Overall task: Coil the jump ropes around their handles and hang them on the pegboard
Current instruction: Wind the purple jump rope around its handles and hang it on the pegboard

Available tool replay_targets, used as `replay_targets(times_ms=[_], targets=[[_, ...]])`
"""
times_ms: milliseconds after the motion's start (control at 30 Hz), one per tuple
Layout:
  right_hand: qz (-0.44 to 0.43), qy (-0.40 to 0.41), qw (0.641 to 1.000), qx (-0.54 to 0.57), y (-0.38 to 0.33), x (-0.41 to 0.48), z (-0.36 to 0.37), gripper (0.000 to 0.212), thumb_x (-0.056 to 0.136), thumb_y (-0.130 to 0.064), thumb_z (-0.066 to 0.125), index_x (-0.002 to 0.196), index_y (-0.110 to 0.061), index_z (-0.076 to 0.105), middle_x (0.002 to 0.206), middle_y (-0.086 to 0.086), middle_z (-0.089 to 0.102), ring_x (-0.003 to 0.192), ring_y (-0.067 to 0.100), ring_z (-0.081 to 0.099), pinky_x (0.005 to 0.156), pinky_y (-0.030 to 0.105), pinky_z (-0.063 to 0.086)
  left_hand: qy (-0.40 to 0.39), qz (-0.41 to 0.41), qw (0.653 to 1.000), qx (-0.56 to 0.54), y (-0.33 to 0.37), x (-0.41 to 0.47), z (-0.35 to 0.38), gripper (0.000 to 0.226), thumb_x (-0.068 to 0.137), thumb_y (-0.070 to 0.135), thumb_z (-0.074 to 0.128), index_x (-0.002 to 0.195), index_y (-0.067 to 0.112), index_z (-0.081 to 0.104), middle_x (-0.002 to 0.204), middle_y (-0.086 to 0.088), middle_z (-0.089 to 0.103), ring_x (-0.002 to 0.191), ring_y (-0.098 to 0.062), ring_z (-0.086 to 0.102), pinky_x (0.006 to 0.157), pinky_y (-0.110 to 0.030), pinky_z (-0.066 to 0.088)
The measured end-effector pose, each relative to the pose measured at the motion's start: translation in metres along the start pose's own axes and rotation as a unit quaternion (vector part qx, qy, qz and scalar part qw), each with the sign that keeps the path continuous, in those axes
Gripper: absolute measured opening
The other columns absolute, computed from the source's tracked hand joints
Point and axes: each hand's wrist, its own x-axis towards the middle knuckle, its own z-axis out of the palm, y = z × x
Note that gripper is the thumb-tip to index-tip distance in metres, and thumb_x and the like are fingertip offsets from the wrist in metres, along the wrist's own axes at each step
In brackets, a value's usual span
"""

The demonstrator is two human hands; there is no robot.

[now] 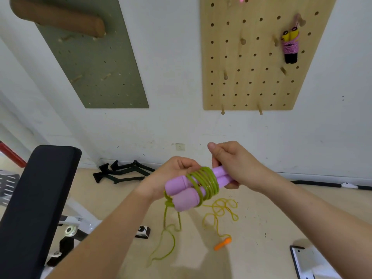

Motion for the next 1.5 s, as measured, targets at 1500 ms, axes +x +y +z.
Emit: replay_targets(times_ms=[1500], targets=[[0.051,0.009,0.878,-0.476,0.046,0.016,0.021,0.028,0.099,-0.028,0.046,0.079,-0.011,0.056,0.087,0.016,0.066,0.085,0.037,0.065,0.062,0.029,0.038,0.073,0.321,0.579,0.746,-0.023,-0.034,0.036,0.025,0.057,0.013,0.059,0.074,0.030,0.063,0.053,0.006,0.041,0.040,-0.013,0.039,0.045,-0.020,0.013]])
